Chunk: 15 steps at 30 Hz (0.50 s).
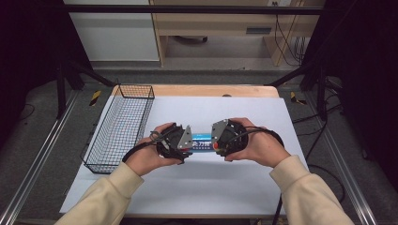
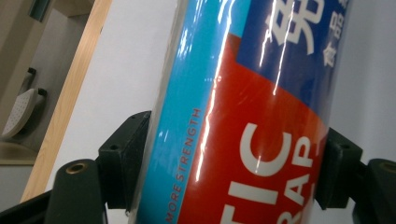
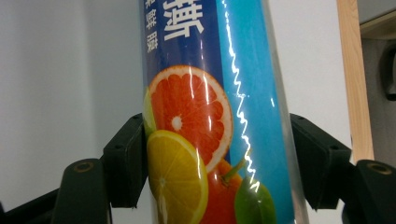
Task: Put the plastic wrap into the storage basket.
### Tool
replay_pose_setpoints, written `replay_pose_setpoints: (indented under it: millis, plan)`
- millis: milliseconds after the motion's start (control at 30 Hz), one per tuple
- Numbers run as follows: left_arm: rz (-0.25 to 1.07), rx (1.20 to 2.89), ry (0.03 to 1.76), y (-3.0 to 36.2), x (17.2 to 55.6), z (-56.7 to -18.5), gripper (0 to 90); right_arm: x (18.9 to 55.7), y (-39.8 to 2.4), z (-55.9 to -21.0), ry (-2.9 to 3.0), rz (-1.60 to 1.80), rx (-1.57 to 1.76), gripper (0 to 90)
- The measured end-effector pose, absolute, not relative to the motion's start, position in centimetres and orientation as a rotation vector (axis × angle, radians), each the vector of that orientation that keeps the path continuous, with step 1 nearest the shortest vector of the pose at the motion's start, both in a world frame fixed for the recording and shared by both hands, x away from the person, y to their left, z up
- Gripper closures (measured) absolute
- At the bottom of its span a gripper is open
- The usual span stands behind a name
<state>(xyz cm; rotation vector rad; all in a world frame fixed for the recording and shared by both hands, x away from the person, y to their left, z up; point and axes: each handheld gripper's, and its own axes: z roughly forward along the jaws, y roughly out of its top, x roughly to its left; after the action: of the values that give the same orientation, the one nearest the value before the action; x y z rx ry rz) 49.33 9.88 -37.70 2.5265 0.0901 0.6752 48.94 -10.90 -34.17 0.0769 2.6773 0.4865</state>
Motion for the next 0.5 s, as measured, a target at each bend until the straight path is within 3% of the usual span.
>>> replay_pose_setpoints:
  millis: [500]
  plan:
    - [0.724, 2.525, 0.087, 10.0, 48.2, -38.3, 26.8, 48.8, -11.0, -35.5, 2.671, 0.516, 0.071, 26.8]
